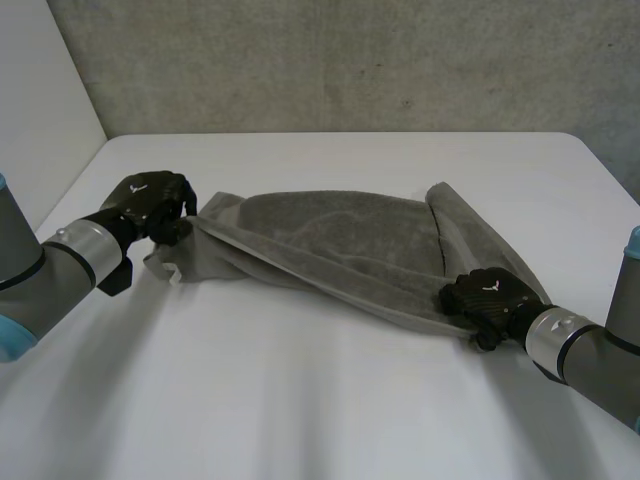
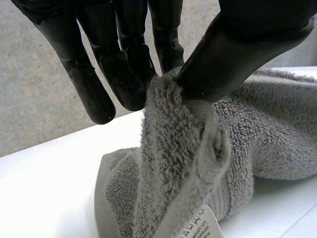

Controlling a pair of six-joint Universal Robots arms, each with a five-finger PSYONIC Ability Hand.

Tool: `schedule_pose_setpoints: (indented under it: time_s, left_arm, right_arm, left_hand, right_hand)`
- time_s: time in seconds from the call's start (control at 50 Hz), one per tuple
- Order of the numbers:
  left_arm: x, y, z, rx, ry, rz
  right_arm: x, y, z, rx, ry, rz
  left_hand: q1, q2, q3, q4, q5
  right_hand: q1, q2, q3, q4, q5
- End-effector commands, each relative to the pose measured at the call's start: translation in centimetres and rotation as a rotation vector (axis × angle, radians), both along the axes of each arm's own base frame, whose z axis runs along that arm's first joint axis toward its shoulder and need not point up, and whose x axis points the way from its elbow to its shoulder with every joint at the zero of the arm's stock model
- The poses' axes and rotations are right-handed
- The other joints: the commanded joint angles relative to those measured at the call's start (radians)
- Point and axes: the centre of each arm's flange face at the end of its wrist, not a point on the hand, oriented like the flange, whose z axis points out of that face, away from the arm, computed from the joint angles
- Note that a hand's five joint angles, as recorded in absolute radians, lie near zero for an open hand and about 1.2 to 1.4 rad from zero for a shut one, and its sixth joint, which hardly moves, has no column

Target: Fold the towel.

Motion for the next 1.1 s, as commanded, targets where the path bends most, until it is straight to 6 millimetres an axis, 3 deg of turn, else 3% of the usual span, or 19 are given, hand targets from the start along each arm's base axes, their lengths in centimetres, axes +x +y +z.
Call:
schedule_pose_setpoints:
  time_s: [0.02,0.1,0.14,0.26,0.3,0.32,0.36,0.38,0.42,0.44,0.48,0.5,0.52,0.54,0.58,0.68,0.82,0.96,1.1]
  left_arm:
    - [0.0,0.1,-0.1,0.004,0.0,-0.002]
    - [0.0,0.1,0.0,0.003,0.0,-0.002]
    - [0.1,0.2,0.0,0.005,0.001,0.0]
    - [0.3,0.4,0.2,0.009,0.0,0.003]
    - [0.4,0.6,0.3,0.021,-0.003,0.001]
    - [0.4,0.6,0.3,0.021,-0.003,0.001]
    - [0.6,1.1,2.7,-0.021,0.002,0.004]
    - [0.6,1.1,2.7,-0.022,0.002,0.004]
    - [0.8,1.9,5.8,-0.093,0.011,0.007]
    - [0.8,1.9,5.8,-0.093,0.011,0.007]
    - [0.9,2.3,7.3,-0.128,0.015,0.007]
    - [0.9,2.9,9.1,-0.173,0.021,0.006]
    - [1.0,3.6,10.9,-0.218,0.029,0.006]
    - [1.0,3.6,10.9,-0.219,0.029,0.006]
    - [1.2,5.0,14.5,-0.305,0.067,0.008]
    - [1.3,6.2,18.1,-0.37,0.133,0.006]
    - [1.5,6.0,18.8,-0.366,0.147,0.011]
    - [1.4,1.2,14.2,-0.237,0.124,0.032]
    - [0.5,-4.0,11.7,-0.206,0.116,0.032]
  right_arm:
    - [0.0,-0.2,0.1,-0.009,-0.001,0.0]
    - [0.0,-0.3,0.0,-0.011,0.0,-0.003]
    - [-0.1,-0.5,-0.1,-0.016,0.0,-0.007]
    - [-0.5,-1.6,1.1,-0.068,0.014,-0.052]
    - [-0.7,-2.3,3.6,-0.144,0.014,-0.083]
    - [-0.7,-2.3,3.6,-0.144,0.014,-0.084]
    - [-0.9,-2.4,8.4,-0.253,-0.011,-0.109]
    - [-0.9,-2.4,8.4,-0.253,-0.011,-0.109]
    - [-1.0,-1.8,13.6,-0.332,-0.077,-0.131]
    - [-1.0,-1.7,13.6,-0.332,-0.078,-0.131]
    - [-1.1,-1.1,18.2,-0.397,-0.146,-0.146]
    - [-1.1,-1.1,18.2,-0.397,-0.147,-0.146]
    - [-1.2,-0.7,20.1,-0.423,-0.163,-0.147]
    - [-1.2,-0.7,20.1,-0.423,-0.163,-0.147]
    - [-1.3,0.7,23.7,-0.476,-0.171,-0.137]
    - [-1.4,2.1,27.4,-0.551,-0.159,-0.122]
    - [-1.3,1.5,28.1,-0.591,-0.115,-0.108]
    - [-0.1,-3.6,23.3,-0.499,-0.035,-0.079]
    - [2.6,-7.4,20.9,-0.57,0.005,-0.016]
  left_hand:
    - [0.073,0.088,0.051,0.032,0.06]
    - [0.073,0.088,0.051,0.032,0.06]
    - [0.073,0.088,0.051,0.032,0.06]
    - [0.073,0.088,0.051,0.032,0.06]
    - [0.073,0.088,0.051,0.032,0.06]
    - [0.073,0.088,0.051,0.032,0.06]
    - [0.073,0.088,0.051,0.032,0.06]
    - [0.073,0.088,0.051,0.032,0.06]
    - [0.073,0.088,0.051,0.032,0.06]
    - [0.073,0.088,0.051,0.032,0.06]
    - [0.073,0.088,0.051,0.032,0.06]
    - [0.073,0.088,0.051,0.032,0.06]
    - [0.073,0.088,0.051,0.032,0.06]
    - [0.073,0.088,0.051,0.032,0.06]
    - [0.073,0.088,0.051,0.032,0.06]
    - [0.073,0.088,0.051,0.032,0.06]
    - [0.073,0.088,0.051,0.032,0.06]
    - [0.073,0.088,0.051,0.032,0.06]
    - [0.073,0.088,0.051,0.032,0.06]
  right_hand:
    - [0.153,0.162,0.177,0.157,0.155]
    - [0.268,0.277,0.292,0.272,0.27]
    - [0.495,0.503,0.518,0.499,0.497]
    - [0.496,0.505,0.52,0.5,0.498]
    - [0.496,0.505,0.52,0.5,0.498]
    - [0.496,0.505,0.52,0.5,0.498]
    - [0.496,0.505,0.52,0.5,0.498]
    - [0.496,0.505,0.52,0.5,0.498]
    - [0.496,0.505,0.52,0.5,0.498]
    - [0.496,0.505,0.52,0.5,0.498]
    - [0.496,0.505,0.52,0.5,0.498]
    - [0.496,0.505,0.52,0.5,0.498]
    - [0.496,0.505,0.52,0.5,0.498]
    - [0.496,0.505,0.52,0.5,0.498]
    - [0.496,0.505,0.52,0.5,0.498]
    - [0.496,0.505,0.52,0.5,0.498]
    - [0.496,0.505,0.52,0.5,0.498]
    - [0.496,0.505,0.52,0.5,0.498]
    - [0.496,0.505,0.52,0.5,0.498]
